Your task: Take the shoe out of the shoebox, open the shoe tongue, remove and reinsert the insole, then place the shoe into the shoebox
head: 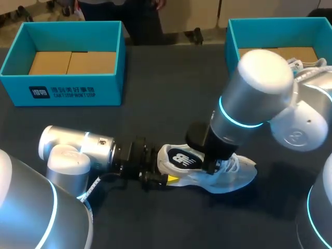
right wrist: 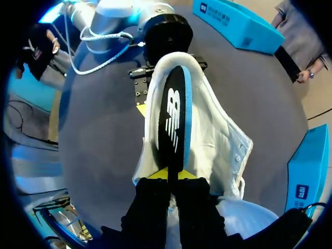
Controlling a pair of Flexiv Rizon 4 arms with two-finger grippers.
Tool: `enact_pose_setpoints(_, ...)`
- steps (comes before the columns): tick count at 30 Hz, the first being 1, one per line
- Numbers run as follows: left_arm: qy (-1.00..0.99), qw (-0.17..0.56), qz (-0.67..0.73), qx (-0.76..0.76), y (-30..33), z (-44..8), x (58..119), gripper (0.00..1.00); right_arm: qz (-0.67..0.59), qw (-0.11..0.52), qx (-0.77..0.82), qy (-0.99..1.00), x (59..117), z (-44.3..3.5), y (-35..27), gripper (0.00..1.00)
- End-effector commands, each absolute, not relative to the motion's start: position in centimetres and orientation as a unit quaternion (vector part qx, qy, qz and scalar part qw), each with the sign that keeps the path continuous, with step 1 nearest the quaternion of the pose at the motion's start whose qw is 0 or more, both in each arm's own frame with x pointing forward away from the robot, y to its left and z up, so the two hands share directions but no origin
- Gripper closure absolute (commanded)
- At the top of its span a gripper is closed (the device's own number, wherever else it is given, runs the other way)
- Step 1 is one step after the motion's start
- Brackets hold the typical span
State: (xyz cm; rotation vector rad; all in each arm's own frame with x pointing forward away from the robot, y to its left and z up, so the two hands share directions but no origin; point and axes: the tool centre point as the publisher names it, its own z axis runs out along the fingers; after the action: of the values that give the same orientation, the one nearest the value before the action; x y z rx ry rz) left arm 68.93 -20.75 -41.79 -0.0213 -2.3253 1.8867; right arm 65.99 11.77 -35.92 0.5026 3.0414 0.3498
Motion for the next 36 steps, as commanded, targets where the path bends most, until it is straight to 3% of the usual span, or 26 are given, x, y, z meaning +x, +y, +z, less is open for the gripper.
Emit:
enact_pose_setpoints(1,-0.775,0.074,0.627,-0.007,-20.8,-41.8,69.1,1.0,0.15,0.021,0.147,0.977,66.1,-35.6,11.3,1.0)
enact_pose_setpoints(21,-0.775,0.074,0.627,-0.007,-20.8,-41.8,69.1,1.0,0.162,0.019,0.033,0.986,67.3,-33.3,13.3,1.0)
enact_pose_setpoints(26,-0.775,0.074,0.627,-0.007,-20.8,-41.8,69.1,1.0,0.152,-0.008,0.005,0.988,67.7,-33.5,13.6,0.99)
enact_pose_setpoints(27,-0.775,0.074,0.627,-0.007,-20.8,-41.8,69.1,1.0,0.153,-0.009,0.008,0.988,67.8,-33.6,13.6,0.75)
enact_pose_setpoints(28,-0.775,0.074,0.627,-0.007,-20.8,-41.8,69.1,1.0,0.154,-0.01,0.01,0.988,67.8,-33.7,13.5,0.64)
enact_pose_setpoints(31,-0.775,0.074,0.627,-0.007,-20.8,-41.8,69.1,1.0,0.157,-0.009,0.022,0.987,67.8,-33.7,13.3,0.54)
enact_pose_setpoints(36,-0.775,0.074,0.627,-0.007,-20.8,-41.8,69.1,1.0,0.149,-0.006,0.034,0.988,67.9,-33.3,12.9,0.46)
